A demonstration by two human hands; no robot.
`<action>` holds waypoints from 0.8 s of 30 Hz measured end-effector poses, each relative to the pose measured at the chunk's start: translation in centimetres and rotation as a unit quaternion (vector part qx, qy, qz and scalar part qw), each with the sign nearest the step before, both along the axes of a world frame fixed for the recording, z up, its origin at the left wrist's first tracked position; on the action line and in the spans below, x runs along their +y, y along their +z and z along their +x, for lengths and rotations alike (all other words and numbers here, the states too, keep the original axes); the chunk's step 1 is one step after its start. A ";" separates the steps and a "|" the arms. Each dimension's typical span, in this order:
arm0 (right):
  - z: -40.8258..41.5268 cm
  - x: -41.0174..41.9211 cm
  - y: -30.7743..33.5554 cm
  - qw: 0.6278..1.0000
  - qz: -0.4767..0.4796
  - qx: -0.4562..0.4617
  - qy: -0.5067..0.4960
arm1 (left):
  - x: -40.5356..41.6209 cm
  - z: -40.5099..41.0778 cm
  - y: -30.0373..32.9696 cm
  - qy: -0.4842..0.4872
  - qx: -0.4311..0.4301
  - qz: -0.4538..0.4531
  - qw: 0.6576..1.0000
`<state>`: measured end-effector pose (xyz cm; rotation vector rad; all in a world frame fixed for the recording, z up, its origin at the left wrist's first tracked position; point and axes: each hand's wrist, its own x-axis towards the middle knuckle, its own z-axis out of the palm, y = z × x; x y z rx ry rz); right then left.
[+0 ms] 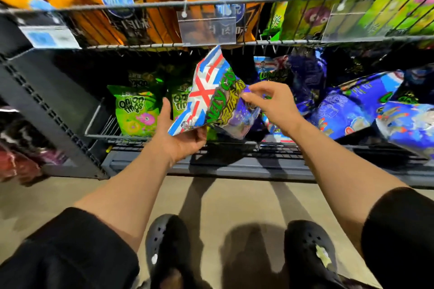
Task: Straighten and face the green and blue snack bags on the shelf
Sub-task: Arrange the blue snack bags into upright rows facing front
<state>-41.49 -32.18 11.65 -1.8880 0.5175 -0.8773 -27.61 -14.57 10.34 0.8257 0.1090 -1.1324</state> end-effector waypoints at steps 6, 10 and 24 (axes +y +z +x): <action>2.0 0.7 -0.9 0.999 0.000 0.010 -0.046 | -0.5 0.0 -0.5 -0.111 -0.072 -0.017 0.991; 2.6 0.4 -2.4 0.997 0.013 0.046 -0.058 | -0.7 -0.5 -0.1 -0.111 -0.087 -0.019 0.990; 2.7 -1.8 -1.3 0.980 0.124 0.151 0.026 | 0.5 2.7 0.1 -0.014 -0.022 0.027 0.999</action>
